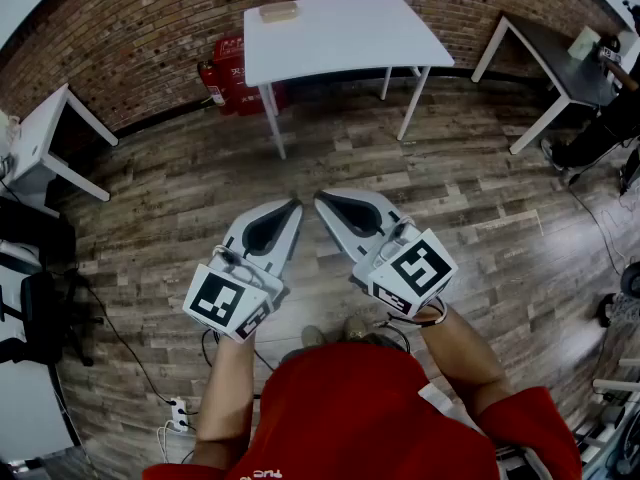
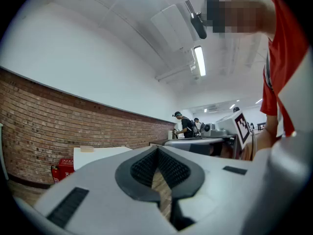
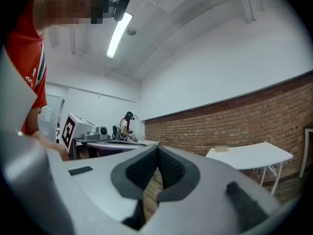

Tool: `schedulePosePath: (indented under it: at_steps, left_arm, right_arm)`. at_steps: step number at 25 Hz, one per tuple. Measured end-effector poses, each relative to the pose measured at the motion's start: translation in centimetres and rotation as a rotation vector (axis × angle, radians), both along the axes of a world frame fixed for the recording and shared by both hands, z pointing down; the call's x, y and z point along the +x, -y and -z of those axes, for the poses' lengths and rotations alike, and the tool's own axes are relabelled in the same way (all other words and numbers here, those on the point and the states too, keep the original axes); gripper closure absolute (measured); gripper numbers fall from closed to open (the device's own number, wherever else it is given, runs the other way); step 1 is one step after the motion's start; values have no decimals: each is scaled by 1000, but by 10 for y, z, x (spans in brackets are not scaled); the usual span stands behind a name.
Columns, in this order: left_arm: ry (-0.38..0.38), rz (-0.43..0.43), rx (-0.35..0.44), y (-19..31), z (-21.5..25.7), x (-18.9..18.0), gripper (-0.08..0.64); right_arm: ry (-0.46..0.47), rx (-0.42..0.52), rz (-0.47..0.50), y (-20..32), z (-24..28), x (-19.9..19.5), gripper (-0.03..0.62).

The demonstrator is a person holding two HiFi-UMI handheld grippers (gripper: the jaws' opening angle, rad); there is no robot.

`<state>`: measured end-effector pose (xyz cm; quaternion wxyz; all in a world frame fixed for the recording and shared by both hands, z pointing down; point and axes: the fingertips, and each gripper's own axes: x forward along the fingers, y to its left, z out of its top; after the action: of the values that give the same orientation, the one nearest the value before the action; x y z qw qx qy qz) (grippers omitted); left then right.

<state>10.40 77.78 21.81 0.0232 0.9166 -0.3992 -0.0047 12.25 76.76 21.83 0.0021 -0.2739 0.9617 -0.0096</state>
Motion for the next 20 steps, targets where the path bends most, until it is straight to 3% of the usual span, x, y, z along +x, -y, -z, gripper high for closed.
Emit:
schedulePosePath:
  at_steps: [20]
  left_arm:
    - [-25,28,-3,14,1,14,546]
  right_arm:
    - [25,1,48,10,5,20,561]
